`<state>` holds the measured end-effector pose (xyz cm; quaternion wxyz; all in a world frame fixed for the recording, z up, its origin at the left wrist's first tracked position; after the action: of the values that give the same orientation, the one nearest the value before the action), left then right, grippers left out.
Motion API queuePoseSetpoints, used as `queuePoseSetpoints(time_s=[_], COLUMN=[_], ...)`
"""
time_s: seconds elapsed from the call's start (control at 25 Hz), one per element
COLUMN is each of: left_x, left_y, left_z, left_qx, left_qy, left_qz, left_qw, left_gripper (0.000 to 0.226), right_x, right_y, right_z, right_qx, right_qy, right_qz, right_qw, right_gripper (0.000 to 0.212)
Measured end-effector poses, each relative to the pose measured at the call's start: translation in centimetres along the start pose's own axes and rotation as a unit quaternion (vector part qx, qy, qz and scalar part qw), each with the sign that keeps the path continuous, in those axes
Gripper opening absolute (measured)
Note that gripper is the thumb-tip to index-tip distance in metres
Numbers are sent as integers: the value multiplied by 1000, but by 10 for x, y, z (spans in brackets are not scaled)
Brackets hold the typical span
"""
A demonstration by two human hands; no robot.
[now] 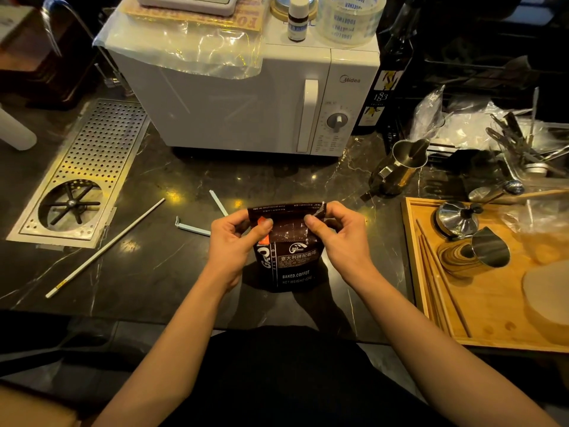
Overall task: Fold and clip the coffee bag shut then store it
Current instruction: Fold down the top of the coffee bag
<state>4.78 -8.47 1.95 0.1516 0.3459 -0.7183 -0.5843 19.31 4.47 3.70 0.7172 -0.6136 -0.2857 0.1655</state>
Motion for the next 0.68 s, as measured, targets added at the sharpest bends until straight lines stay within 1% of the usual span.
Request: queuePoseSetpoints(time_s=[0.16,0.24,0.36,0.52,0.64,0.68], left_x=[21,33,57,91,116,124], left_y=[4,9,17,20,23,24], left_z=[-15,-21,-29,-45,-57,-61], left_qx=[-6,-25,-49,-56,-60,-58], left_qy=[32,55,82,120,154,166], left_qz=[-29,-18,6,6,4,-5], left_qw=[999,998,995,991,986,984], left_gripper=[24,24,23,21,21,21], right_x=[-22,-36,-59,-92,-116,-120], right_y=[-8,-10,-15,-23,-31,-32], right_z=[-3,-3,-4,-5,-5,-3], right_qx=[17,21,28,49,41,35], right_qy=[-30,-49,-83,-146,-199,-201], right_qz=[3,7,5,1,54,73], right_qw=[999,999,996,988,978,976], right_gripper=[3,3,8,15,24,24])
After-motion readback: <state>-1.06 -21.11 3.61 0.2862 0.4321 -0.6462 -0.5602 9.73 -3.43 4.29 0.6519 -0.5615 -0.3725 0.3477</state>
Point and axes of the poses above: each hand's wrist, its own z-axis towards the middle knuckle, its own x-axis out of the back of the hand, y = z × x, the point moved 5 cm from there along z, towards the middle knuckle, and after that the axes turned 7 degrees about x, right-handed, at the moved point
